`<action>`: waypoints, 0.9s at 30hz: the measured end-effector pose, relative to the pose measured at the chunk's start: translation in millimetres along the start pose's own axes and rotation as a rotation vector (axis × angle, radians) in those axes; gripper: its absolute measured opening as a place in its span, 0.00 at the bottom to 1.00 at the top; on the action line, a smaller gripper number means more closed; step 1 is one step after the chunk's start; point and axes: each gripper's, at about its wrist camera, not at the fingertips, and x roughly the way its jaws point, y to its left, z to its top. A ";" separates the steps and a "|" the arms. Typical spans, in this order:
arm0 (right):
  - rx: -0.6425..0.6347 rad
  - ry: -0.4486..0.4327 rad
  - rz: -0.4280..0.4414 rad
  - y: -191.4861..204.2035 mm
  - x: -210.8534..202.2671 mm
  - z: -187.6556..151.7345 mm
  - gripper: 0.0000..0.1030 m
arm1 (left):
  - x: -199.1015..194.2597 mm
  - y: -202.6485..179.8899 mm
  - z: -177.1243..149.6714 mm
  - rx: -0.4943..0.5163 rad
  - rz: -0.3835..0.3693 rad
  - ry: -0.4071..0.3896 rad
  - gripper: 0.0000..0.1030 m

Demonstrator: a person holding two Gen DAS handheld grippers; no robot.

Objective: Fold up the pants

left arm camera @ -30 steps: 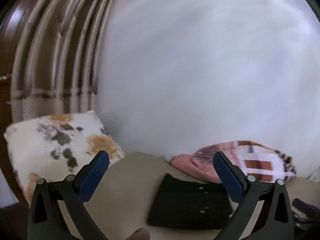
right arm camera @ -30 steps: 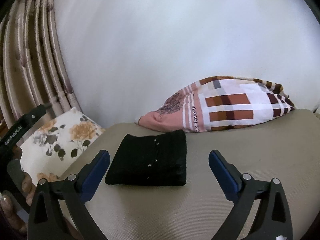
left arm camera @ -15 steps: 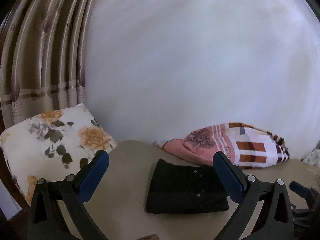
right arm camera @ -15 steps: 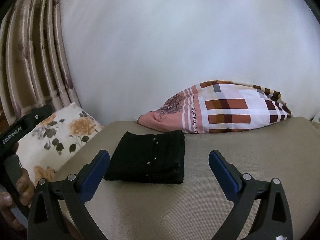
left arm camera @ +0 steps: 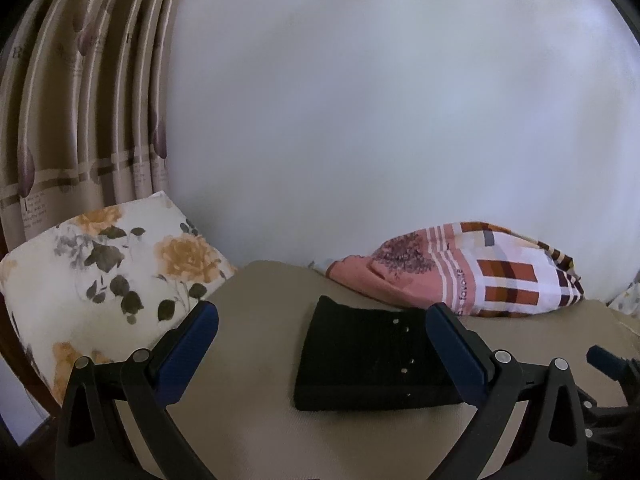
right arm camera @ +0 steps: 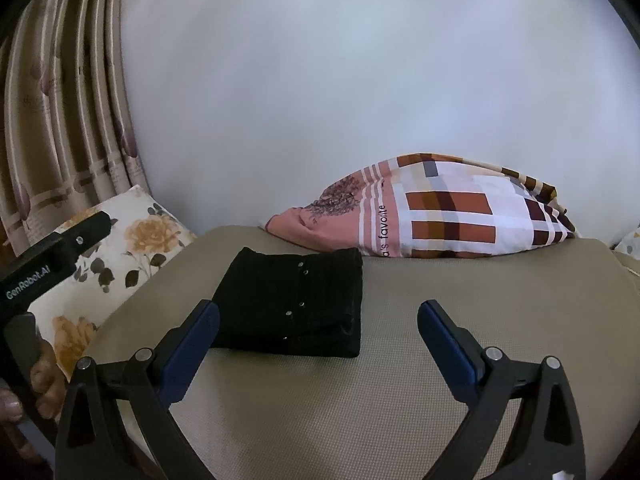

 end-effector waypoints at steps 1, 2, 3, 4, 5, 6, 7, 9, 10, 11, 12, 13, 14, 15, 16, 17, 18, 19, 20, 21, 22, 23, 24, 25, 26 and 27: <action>-0.002 0.001 0.002 0.8 0.6 -0.4 0.96 | 0.5 0.0 -0.8 0.000 0.000 0.002 1.00; -0.004 0.002 0.003 1.2 1.1 -0.6 0.96 | 1.0 0.0 -2.0 0.001 0.001 0.004 1.00; -0.007 0.004 0.002 1.7 1.7 -1.2 0.96 | 1.6 -0.4 -3.0 0.003 0.003 0.006 1.00; -0.008 0.006 0.002 1.9 2.6 -1.3 0.96 | 2.3 -0.9 -4.1 0.005 0.004 0.007 1.00; -0.009 0.008 0.003 2.0 3.3 -1.7 0.96 | 3.1 -1.6 -5.0 0.009 0.006 0.009 1.00; -0.008 0.011 0.004 1.8 4.2 -2.1 0.96 | 4.2 -1.7 -4.9 0.012 0.008 0.011 1.00; -0.008 0.016 0.004 1.6 5.4 -2.4 0.96 | 5.1 -2.5 -5.8 0.015 0.010 0.014 1.00; -0.007 0.023 0.002 1.3 7.4 -3.1 0.96 | 6.8 -2.8 -7.4 0.016 0.009 0.020 1.00; -0.008 0.025 0.001 1.2 8.1 -3.6 0.96 | 7.8 -3.0 -8.2 0.017 0.011 0.023 1.00; -0.008 0.026 0.001 1.2 8.6 -3.9 0.96 | 8.6 -3.5 -8.7 0.019 0.012 0.025 1.00; -0.009 0.027 0.001 1.3 8.9 -4.6 0.96 | 9.6 -3.9 -9.3 0.020 0.011 0.030 1.00; -0.008 0.027 0.001 1.3 8.9 -4.1 0.96 | 10.5 -4.3 -10.1 0.021 0.010 0.032 1.00; -0.008 0.027 0.001 1.6 8.7 -4.3 0.96 | 10.8 -4.6 -10.8 0.023 0.012 0.033 1.00; -0.008 0.029 0.000 1.5 9.1 -5.1 0.96 | 11.3 -5.4 -11.3 0.026 0.015 0.034 1.00; -0.008 0.031 0.001 1.2 9.8 -6.0 0.96 | 12.0 -5.9 -11.9 0.028 0.016 0.035 1.00; -0.007 0.033 0.002 1.0 10.5 -6.4 0.96 | 12.6 -6.4 -12.6 0.029 0.015 0.037 1.00; -0.007 0.036 0.002 0.9 11.0 -7.2 0.96 | 11.6 -6.4 -12.2 0.027 0.015 0.035 1.00; -0.007 0.038 0.003 0.5 12.1 -7.6 0.96 | 11.7 -6.8 -12.5 0.028 0.015 0.035 1.00; -0.007 0.041 0.005 0.0 13.0 -7.8 0.96 | 11.5 -6.8 -12.4 0.029 0.018 0.036 1.00; -0.007 0.043 0.006 0.1 13.4 -8.3 0.96 | 10.6 -6.7 -12.5 0.028 0.019 0.036 1.00; -0.007 0.045 0.007 -0.3 14.2 -8.5 0.96 | 10.7 -6.8 -12.8 0.028 0.018 0.037 1.00; -0.007 0.047 0.008 -0.3 14.6 -8.7 0.96 | 10.9 -7.0 -13.2 0.029 0.016 0.038 1.00; -0.008 0.048 0.009 -0.4 15.1 -8.7 0.96 | 11.8 -6.9 -14.5 0.031 0.015 0.041 1.00; -0.009 0.050 0.009 -0.4 15.7 -8.7 0.96 | 12.6 -7.0 -15.5 0.036 0.014 0.043 1.00; -0.010 0.051 0.011 -0.7 16.4 -8.6 0.96 | 15.1 -6.6 -16.3 0.041 0.012 0.044 1.00; -0.010 0.052 0.011 -0.7 16.7 -9.1 0.96 | 16.1 -7.0 -17.4 0.049 0.012 0.047 1.00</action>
